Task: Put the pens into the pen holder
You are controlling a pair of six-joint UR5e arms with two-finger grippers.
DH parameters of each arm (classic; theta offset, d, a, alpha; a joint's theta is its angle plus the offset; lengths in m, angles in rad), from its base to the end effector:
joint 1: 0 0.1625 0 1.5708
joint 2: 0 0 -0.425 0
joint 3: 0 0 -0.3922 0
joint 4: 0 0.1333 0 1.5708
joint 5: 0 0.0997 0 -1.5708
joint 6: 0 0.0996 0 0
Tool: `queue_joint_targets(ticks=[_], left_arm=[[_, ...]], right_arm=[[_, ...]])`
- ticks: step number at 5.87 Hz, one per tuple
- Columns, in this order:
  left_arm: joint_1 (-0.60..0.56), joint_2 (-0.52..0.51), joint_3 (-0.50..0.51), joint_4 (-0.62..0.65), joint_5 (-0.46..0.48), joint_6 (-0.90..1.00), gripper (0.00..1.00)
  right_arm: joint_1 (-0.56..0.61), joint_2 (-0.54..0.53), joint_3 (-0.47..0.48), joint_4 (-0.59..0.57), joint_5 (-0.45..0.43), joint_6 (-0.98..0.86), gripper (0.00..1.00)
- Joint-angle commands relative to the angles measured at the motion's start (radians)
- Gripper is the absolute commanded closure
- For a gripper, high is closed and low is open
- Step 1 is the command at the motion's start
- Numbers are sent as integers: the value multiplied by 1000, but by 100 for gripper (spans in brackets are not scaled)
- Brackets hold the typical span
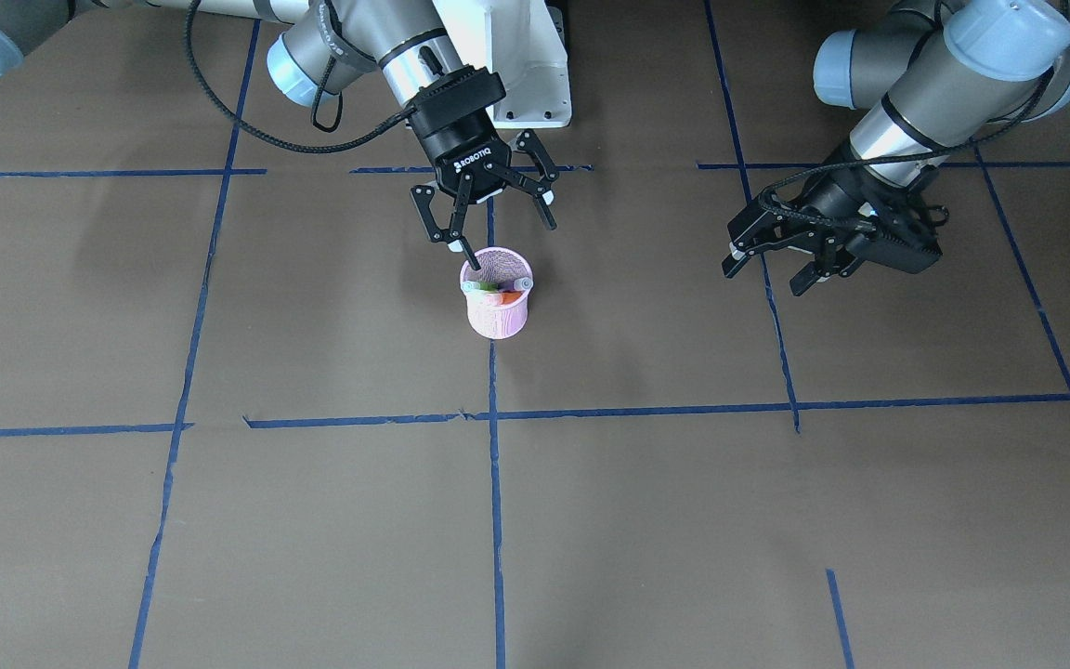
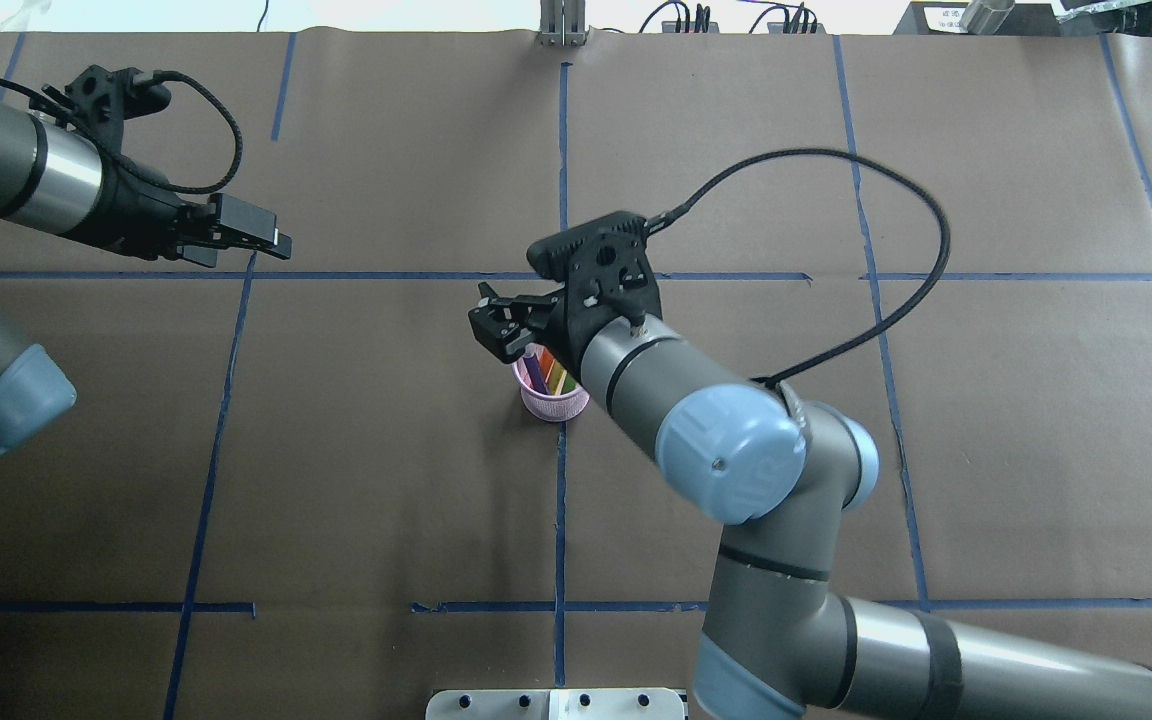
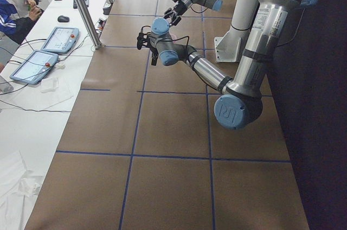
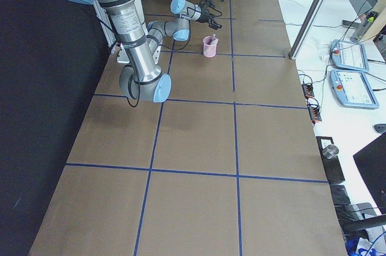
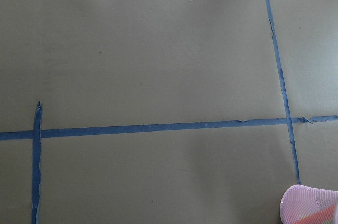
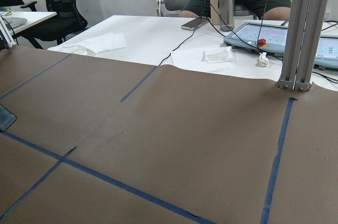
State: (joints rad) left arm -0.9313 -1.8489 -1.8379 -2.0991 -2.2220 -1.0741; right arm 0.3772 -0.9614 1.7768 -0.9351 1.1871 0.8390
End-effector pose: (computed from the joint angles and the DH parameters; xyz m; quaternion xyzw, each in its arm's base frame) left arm 0.2812 -0.5002 0.3179 0.1095 0.5462 -0.0158 0.8303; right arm -0.5096 -0.3854 0.1375 0.4642 -0.4787 -0.0050 0.7452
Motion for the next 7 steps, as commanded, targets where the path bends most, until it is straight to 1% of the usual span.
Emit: queue_joint_targets(ticks=[1,2,3,4,5,6,7], left_arm=[[-113,55,3,7,-111,115,0],[-179,71,23,34,-157,191,0],[-231,71,29,129,-174,327,0],[-291,74,31,281,-174,534,0],[-378,82,29,458,-174,725,0],[-447,82,31,605,-170,856,0],[-531,82,46,749,-168,979,0]], right_arm=[[151,-7,137,-255,279,9,0],[270,-26,195,-439,468,9,0],[407,-28,214,-632,664,-4,0],[510,-74,217,-742,760,-73,0],[567,-141,223,-836,764,-219,0],[648,-198,219,-926,778,-370,0],[748,-279,210,-976,843,-515,0]])
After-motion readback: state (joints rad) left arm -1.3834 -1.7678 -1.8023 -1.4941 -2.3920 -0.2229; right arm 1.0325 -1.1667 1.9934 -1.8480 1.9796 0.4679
